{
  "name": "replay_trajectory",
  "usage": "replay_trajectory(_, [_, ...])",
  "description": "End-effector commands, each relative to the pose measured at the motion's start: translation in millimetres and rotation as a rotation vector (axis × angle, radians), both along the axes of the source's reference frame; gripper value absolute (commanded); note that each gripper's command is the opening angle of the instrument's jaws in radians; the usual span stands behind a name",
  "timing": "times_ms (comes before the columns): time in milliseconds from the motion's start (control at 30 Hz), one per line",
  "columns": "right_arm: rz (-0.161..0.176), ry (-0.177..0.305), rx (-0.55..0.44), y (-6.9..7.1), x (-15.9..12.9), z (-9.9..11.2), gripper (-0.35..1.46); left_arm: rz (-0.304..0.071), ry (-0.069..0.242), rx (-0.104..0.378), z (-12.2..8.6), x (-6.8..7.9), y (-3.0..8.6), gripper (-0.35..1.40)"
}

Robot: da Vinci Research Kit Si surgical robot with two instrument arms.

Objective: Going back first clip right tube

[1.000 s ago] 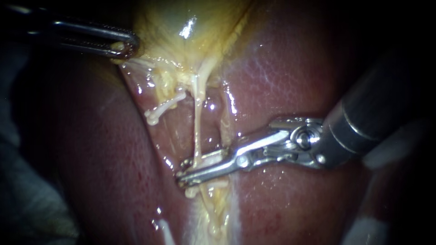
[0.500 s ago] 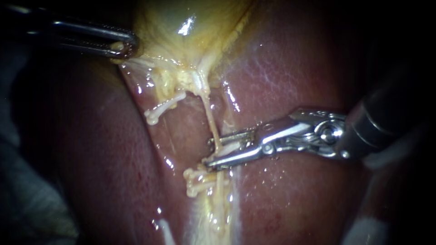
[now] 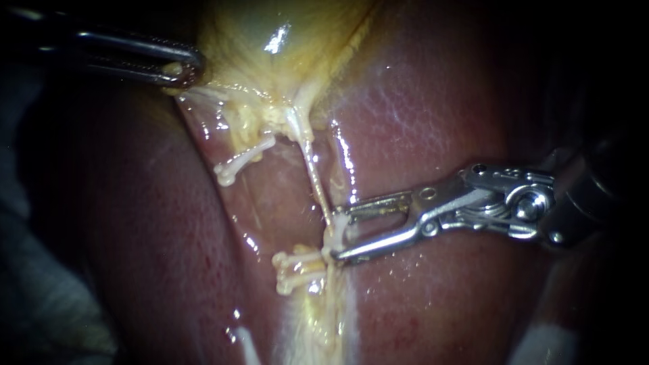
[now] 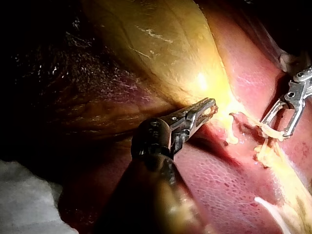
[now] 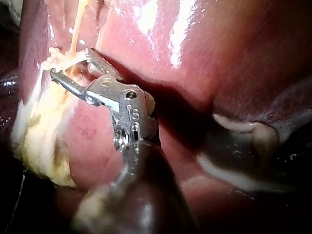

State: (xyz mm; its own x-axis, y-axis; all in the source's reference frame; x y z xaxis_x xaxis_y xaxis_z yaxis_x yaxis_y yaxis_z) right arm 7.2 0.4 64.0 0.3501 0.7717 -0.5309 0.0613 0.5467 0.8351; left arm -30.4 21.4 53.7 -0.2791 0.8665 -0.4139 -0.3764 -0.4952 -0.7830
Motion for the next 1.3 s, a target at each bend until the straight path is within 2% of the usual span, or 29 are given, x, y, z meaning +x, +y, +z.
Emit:
replay_trajectory(33, [0.000,0.001,-0.004,-0.1,0.0,0.1,0.50,0.000,0.000,0.000,0.0,0.0,0.0,-0.35])
replay_trajectory(233, [-0.005,0.010,-0.038,0.1,0.3,0.3,0.50,0.000,0.000,0.000,0.0,0.0,0.0,-0.35])
replay_trajectory(400, [0.004,0.003,-0.043,-0.1,2.5,1.3,0.50,0.000,0.000,0.000,0.0,-0.1,0.0,-0.35])
replay_trajectory(500, [0.013,-0.004,-0.052,-0.6,4.4,2.2,0.50,0.000,0.000,0.000,0.0,-0.1,0.0,-0.35])
replay_trajectory(633, [-0.002,0.000,-0.049,-1.6,6.0,3.3,0.50,0.000,0.000,0.000,0.0,-0.1,0.0,-0.35])
replay_trajectory(767, [-0.005,0.004,-0.041,-2.3,6.4,3.9,0.50,0.000,0.000,0.000,0.0,-0.1,0.0,-0.35])
replay_trajectory(1167, [0.006,0.016,-0.032,-2.2,6.6,4.0,0.50,-0.001,0.000,0.000,0.0,-0.1,0.0,-0.35])
replay_trajectory(1233, [-0.006,0.023,-0.029,-2.4,6.5,3.8,0.50,-0.001,0.000,0.000,0.0,-0.1,0.0,-0.35])
replay_trajectory(1300, [-0.042,0.041,-0.018,-2.9,6.3,3.4,0.50,-0.001,0.000,0.000,0.0,-0.1,-0.1,-0.35])
